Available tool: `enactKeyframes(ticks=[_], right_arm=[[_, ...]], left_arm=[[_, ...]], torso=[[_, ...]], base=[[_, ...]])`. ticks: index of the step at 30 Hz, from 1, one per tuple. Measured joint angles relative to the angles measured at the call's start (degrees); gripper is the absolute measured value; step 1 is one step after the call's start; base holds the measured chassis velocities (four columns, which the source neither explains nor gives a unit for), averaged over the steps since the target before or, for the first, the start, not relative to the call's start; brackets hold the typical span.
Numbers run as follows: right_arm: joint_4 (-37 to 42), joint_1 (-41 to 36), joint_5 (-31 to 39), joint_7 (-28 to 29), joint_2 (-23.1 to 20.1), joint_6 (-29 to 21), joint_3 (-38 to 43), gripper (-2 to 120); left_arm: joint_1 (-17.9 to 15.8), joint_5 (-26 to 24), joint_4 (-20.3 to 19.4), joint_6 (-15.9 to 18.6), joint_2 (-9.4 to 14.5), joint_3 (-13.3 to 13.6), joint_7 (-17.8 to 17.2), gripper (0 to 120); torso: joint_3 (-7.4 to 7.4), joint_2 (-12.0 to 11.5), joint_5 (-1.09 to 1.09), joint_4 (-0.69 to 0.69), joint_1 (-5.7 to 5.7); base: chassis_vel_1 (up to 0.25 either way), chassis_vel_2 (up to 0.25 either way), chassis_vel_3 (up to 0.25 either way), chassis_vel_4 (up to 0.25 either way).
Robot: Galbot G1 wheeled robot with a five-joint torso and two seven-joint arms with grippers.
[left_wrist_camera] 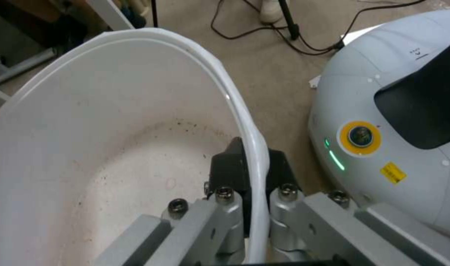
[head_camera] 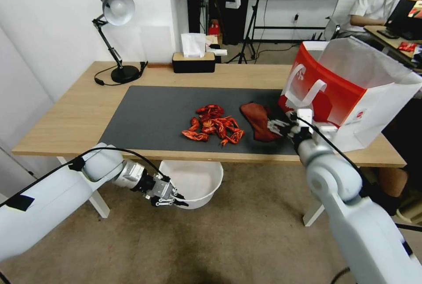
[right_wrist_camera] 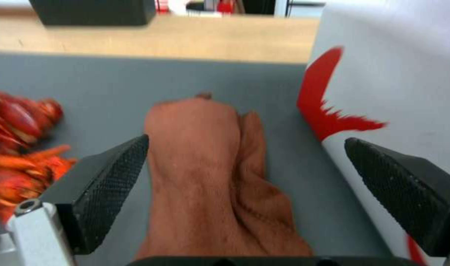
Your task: Sweep shrimp from table into container with towel, then put container into takeout bag.
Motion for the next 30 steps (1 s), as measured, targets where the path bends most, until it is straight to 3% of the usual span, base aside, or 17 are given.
enactKeyframes(ticks=[8,20,25,27,30], right_arm=[[-6.35,7.43,5.63,0.4,-3.04,-2.81,-7.85,100],[-9.57,9.63,6.71,-0.15,-3.62,-4.6,-11.09,97],[-9.98,9.18,6.63,-0.52,-3.69,-4.6,-11.08,83],[-10.27,8.87,6.61,-0.87,-3.67,-4.49,-10.89,70],[-10.39,8.76,6.6,-1.01,-3.67,-4.42,-10.74,64]], left_arm=[[0.78,0.2,-0.53,0.45,-0.01,-0.78,0.08,0],[1.17,0.28,-0.49,0.52,-0.19,-1.17,0.26,0],[1.1,0.27,-0.3,0.52,-0.28,-1.19,0.35,0],[1.01,0.21,-0.3,0.52,-0.28,-1.18,0.37,0],[1.01,0.18,-0.3,0.53,-0.27,-1.17,0.38,0]], torso=[[0.0,0.01,-0.01,0.0,0.0],[0.0,0.01,0.0,-0.01,-0.01],[0.0,0.01,-0.01,0.0,-0.01],[-0.01,0.01,0.0,0.0,-0.02],[-0.01,0.01,-0.01,0.0,-0.02]], base=[[0.0,0.0,0.0,0.0],[0.0,0.0,0.0,0.0],[0.0,0.0,0.0,0.0],[0.0,0.0,0.0,0.0],[0.0,0.0,0.0,0.0]])
